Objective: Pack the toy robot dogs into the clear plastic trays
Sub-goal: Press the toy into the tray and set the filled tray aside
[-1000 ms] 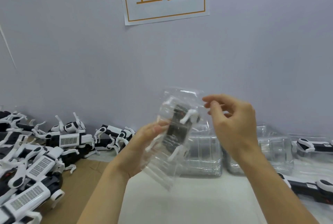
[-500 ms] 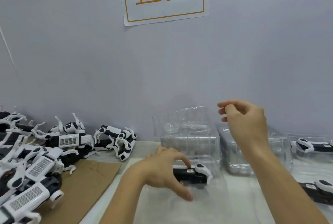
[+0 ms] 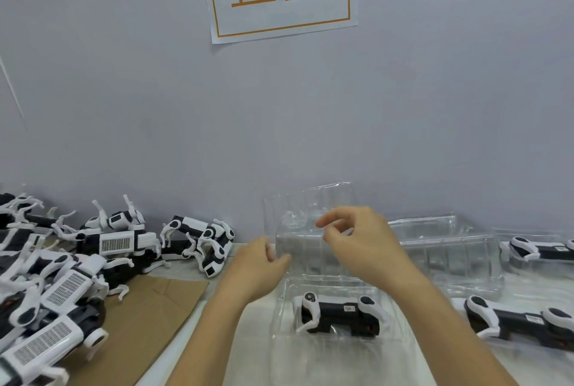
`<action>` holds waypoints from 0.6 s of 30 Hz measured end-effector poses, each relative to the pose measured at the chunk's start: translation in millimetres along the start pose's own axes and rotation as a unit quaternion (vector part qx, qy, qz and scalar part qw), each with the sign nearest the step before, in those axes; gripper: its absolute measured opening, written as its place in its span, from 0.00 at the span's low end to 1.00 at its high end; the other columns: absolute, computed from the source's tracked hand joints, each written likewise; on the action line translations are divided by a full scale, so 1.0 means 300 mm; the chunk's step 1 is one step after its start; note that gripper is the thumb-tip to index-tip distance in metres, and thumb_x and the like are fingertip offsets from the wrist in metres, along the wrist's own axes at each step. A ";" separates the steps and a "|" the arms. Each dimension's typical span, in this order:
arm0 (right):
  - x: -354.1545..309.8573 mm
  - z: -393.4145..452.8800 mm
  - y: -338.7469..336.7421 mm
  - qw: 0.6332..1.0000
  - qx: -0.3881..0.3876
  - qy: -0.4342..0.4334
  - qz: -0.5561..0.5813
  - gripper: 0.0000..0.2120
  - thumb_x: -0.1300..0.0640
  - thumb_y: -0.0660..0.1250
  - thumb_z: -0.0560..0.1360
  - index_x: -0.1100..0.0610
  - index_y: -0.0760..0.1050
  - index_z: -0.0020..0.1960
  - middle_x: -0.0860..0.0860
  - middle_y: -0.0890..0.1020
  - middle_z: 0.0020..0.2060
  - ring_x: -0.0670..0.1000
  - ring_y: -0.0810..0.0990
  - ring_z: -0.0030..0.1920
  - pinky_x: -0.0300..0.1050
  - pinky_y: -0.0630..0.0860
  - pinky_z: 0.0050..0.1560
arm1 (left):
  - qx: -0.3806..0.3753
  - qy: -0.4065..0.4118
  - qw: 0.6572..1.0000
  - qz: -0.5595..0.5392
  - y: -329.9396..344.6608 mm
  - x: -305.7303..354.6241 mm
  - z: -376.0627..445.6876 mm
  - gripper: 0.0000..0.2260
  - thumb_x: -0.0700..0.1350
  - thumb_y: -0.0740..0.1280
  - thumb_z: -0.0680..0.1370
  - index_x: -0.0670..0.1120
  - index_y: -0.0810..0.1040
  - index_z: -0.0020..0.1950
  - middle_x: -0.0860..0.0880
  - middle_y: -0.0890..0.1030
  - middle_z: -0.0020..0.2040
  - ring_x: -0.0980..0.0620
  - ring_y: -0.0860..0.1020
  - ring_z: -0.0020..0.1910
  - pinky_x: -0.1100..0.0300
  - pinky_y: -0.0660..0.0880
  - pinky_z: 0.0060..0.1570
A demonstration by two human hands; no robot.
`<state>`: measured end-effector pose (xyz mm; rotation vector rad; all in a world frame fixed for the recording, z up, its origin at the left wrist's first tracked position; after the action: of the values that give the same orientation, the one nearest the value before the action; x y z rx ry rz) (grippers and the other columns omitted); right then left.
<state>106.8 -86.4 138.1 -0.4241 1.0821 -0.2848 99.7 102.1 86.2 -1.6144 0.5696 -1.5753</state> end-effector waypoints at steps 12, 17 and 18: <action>0.000 -0.021 0.109 0.990 -0.115 -0.007 -0.079 0.10 0.58 0.63 0.76 0.48 0.82 0.44 0.46 0.82 0.34 0.37 0.78 0.30 0.29 0.69 0.27 | -0.250 -0.036 0.924 -0.287 0.164 0.029 -0.046 0.18 0.44 0.54 0.85 0.32 0.78 0.53 0.37 0.85 0.45 0.42 0.85 0.43 0.54 0.83 0.46; -0.017 -0.057 0.179 0.982 -0.157 -0.010 -0.106 0.06 0.56 0.62 0.76 0.48 0.77 0.45 0.47 0.81 0.40 0.43 0.78 0.37 0.35 0.70 0.34 | -0.296 -0.013 0.889 -0.347 0.175 0.016 -0.051 0.13 0.42 0.58 0.82 0.45 0.83 0.52 0.43 0.85 0.48 0.42 0.85 0.48 0.55 0.81 0.43; -0.022 -0.067 0.197 0.979 -0.169 -0.011 -0.110 0.06 0.56 0.61 0.76 0.48 0.76 0.46 0.48 0.81 0.42 0.45 0.78 0.38 0.36 0.71 0.36 | -0.279 -0.019 0.901 -0.332 0.170 -0.004 -0.042 0.14 0.42 0.58 0.82 0.47 0.84 0.49 0.45 0.85 0.45 0.46 0.85 0.45 0.57 0.80 0.42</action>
<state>86.9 -35.2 107.7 -0.8526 1.0650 -0.2910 97.9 70.4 44.2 -2.4576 0.5022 -1.9663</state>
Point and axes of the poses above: each hand's wrist, its own z-axis towards the middle knuckle, its own y-axis out of the palm, x = y × z, the point moved 7 cm from there along z, towards the middle knuckle
